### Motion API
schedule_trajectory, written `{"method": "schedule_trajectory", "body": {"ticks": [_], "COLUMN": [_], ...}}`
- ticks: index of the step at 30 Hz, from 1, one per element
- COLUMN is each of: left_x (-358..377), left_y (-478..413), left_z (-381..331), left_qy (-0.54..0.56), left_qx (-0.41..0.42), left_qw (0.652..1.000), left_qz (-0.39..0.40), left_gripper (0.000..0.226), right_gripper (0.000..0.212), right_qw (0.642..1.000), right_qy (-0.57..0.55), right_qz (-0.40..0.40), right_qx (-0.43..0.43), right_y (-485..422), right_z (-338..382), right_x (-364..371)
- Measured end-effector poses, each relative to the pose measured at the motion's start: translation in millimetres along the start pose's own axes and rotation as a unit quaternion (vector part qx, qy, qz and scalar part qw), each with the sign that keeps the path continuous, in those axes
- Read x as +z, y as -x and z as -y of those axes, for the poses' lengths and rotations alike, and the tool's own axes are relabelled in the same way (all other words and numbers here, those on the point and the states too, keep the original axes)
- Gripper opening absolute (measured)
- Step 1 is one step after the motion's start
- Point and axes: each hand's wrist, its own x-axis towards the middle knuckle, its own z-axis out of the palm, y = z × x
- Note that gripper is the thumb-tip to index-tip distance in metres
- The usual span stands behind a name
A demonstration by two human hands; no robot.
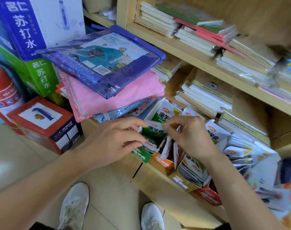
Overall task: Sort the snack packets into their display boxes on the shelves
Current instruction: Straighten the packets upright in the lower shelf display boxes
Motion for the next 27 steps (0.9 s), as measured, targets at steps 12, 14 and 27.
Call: {"method": "schedule_trajectory", "body": {"ticks": [12,14,27], "left_x": [10,13,73], "left_y": [-31,-42,-101], "left_z": [5,9,30], "left_qy": [-0.016,-0.022,-0.093], "left_qx": [-0.02,-0.026,-0.036], "left_qw": [1.0,0.999,0.99], "left_qz": [0.007,-0.01,-0.095], "left_gripper": [0.007,0.005,0.013], "right_gripper": [0.019,0.022,0.063], "right_qw": [0.986,0.99,0.991], "right_qy": [0.074,0.047,-0.026], "right_qz": [-0.128,-0.101,0.045], "right_qx": [0.075,0.086,0.123], "right_y": [-36,-33,-7], "right_z": [-37,-35,-33], "right_x": [4,0,-16]}}
